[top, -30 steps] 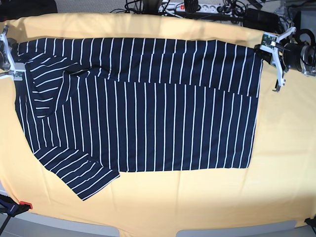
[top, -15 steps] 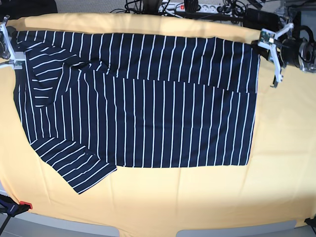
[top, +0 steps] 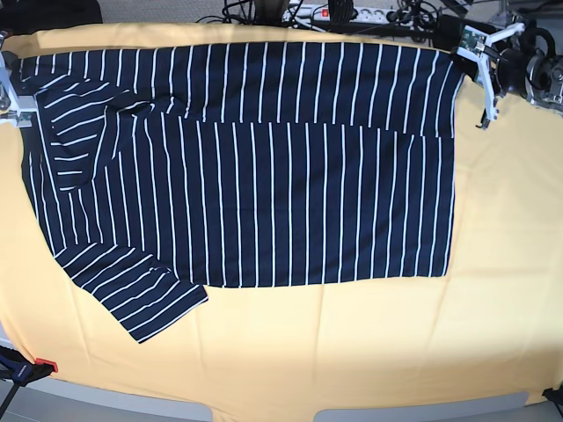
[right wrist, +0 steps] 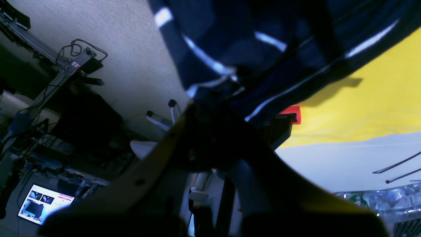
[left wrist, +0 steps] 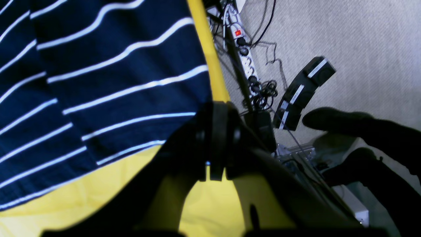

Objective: Fold the T-shirt properly
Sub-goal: 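Pull the held edge with both grippers to stretch the shirt flat, then open both grippers and release the shirt edge, then move both grippers to the hem corners of the shirt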

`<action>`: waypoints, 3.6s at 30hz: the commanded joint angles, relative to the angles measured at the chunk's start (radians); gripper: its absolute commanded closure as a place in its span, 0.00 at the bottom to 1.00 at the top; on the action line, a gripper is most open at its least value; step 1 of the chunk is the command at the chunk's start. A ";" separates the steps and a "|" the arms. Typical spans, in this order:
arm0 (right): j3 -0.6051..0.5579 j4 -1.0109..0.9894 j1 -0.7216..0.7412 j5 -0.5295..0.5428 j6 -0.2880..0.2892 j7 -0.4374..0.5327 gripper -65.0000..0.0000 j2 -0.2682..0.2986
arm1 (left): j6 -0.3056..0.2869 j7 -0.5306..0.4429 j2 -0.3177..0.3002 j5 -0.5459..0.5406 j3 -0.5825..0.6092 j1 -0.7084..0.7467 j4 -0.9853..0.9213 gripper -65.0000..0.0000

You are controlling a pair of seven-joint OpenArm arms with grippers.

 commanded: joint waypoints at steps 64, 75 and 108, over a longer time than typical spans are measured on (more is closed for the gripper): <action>0.012 0.004 0.648 0.057 -0.001 0.025 0.65 0.077 | -0.005 0.417 0.578 -1.215 -0.008 -1.025 -1.315 0.61; 0.012 0.004 0.648 -0.058 -0.070 0.049 0.65 0.039 | -0.005 0.470 0.863 -1.170 -0.008 -1.056 -1.498 0.54; 0.012 -0.063 0.645 -0.778 -0.175 0.602 0.61 -0.443 | 0.163 0.480 0.964 -1.077 -0.008 -1.216 -1.497 1.00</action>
